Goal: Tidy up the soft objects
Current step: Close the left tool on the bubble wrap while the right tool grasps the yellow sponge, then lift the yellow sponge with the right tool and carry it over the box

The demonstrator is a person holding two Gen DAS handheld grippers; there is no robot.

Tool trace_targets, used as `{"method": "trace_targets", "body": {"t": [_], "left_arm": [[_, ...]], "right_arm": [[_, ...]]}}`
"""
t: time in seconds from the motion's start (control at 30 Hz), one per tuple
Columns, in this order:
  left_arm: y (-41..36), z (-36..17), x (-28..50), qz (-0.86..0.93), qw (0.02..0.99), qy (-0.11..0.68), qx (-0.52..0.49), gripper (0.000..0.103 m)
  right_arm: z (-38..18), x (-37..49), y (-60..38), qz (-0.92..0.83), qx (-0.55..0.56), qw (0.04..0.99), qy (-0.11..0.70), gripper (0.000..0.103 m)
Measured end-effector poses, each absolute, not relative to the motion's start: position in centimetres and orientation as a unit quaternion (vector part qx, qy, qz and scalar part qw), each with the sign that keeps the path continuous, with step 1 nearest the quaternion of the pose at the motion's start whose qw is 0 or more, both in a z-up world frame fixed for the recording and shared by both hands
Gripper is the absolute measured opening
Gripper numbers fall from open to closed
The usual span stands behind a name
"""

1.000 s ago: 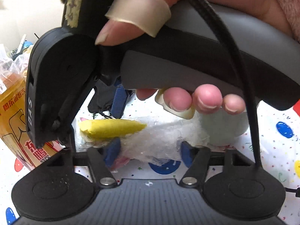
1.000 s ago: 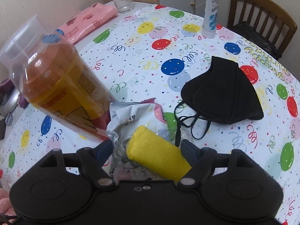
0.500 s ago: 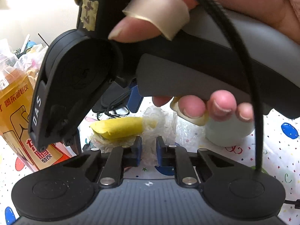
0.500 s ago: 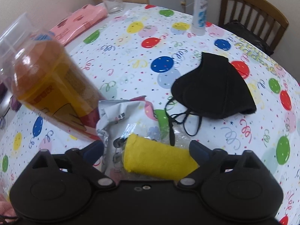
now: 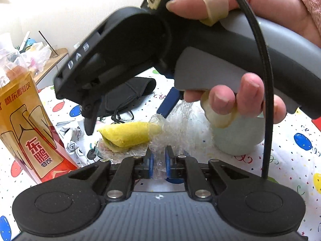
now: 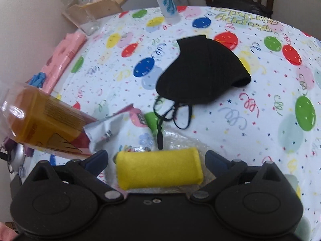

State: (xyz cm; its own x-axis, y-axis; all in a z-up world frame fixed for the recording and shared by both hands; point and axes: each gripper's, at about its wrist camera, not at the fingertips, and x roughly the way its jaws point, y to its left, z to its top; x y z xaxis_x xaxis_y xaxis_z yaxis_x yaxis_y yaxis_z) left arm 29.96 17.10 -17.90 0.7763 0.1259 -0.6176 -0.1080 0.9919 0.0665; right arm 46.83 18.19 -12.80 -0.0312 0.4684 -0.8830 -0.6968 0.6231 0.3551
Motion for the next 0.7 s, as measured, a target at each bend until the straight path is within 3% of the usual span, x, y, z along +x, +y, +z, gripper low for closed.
{"method": "trace_targets", "body": {"t": [0.2,0.27,0.37,0.57,0.63,0.7], "left_arm": [[18.0,-17.9,30.8,0.059,0.941,0.333,0.010,0.011],[18.2,-17.9,30.9,0.058,0.941,0.334,0.010,0.011],[18.4,-17.9,30.9,0.057,0.940,0.336,0.009,0.011],[18.2,-17.5,31.1,0.057,0.939,0.340,0.009,0.010],[18.1,-17.4,31.1,0.058,0.939,0.340,0.009,0.010],[18.1,-17.3,31.1,0.059,0.939,0.339,0.011,0.010]], "right_arm": [[-13.4,45.2,19.1,0.428,-0.134,0.687,0.571,0.103],[-13.3,45.1,18.9,0.427,-0.122,0.691,0.571,0.098],[-13.0,45.7,18.1,0.412,-0.101,0.700,0.575,0.083],[-12.1,45.5,16.7,0.409,-0.068,0.712,0.567,0.066],[-11.2,45.3,16.4,0.407,-0.060,0.721,0.558,0.050],[-10.4,45.1,16.3,0.407,-0.060,0.725,0.552,0.042]]}}
